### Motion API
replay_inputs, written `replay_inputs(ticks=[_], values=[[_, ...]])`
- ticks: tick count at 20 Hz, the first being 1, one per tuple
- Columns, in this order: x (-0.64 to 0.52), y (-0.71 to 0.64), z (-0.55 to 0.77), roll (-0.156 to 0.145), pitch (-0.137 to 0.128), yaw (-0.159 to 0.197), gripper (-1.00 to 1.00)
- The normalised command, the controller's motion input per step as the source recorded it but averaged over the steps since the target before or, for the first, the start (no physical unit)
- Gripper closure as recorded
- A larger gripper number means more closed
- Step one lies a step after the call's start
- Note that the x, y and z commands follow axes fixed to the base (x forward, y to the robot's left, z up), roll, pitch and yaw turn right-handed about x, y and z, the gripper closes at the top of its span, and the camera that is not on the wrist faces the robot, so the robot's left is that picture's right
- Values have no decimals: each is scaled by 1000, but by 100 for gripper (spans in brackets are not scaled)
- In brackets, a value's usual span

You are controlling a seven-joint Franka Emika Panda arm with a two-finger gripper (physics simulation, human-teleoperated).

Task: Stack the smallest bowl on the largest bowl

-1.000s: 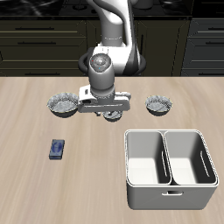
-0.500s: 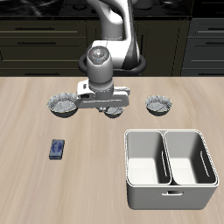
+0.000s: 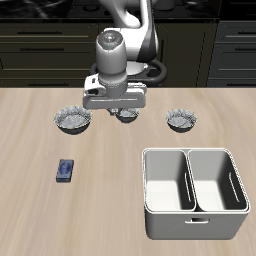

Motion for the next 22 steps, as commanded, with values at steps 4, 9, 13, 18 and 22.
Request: replay_inputs(ticks=[4,9,13,18,22], values=[[-96,-123,541,-14,-78,-21,100],[-37,-120,255,-17,-35,1,100],[-38,-143,119,-14,-22,5,100],[-44,-256,148,-22,-19,-2,100],[-29,-418,90,-37,-4,-5,100]])
